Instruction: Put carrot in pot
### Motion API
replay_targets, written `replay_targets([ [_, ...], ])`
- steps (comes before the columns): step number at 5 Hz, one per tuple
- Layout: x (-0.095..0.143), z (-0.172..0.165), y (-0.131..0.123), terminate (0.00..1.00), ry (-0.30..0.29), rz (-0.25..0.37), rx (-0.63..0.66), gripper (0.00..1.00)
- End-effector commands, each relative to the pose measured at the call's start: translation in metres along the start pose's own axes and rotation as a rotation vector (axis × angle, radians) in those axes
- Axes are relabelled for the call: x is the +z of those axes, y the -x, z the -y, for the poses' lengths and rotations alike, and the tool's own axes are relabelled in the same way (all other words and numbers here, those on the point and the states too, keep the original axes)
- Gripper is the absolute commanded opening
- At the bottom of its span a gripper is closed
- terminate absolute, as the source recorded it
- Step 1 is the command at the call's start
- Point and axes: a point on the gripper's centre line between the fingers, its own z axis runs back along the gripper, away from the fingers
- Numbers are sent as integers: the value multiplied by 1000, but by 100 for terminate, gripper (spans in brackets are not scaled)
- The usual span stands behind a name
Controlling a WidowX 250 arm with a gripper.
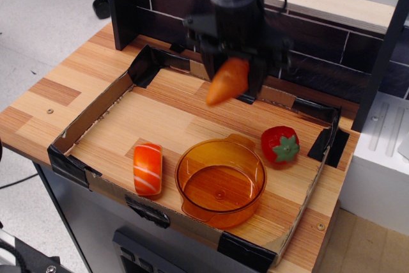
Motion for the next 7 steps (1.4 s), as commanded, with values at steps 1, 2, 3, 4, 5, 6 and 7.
replay_targets([
  [1, 8, 18, 40, 0, 27, -17, -86, 0],
  [2, 9, 19, 49, 0, 37, -8, -106, 0],
  [3, 4, 18, 52, 0, 9, -22, -110, 100],
  [4, 2, 16, 51, 0, 12, -33, -100, 100],
  [5, 6, 14, 49, 0, 20, -26, -98, 100],
  [6, 26, 16, 41, 0, 45, -2, -76, 100],
  [7, 60, 24, 28, 0, 83, 32, -39, 100],
])
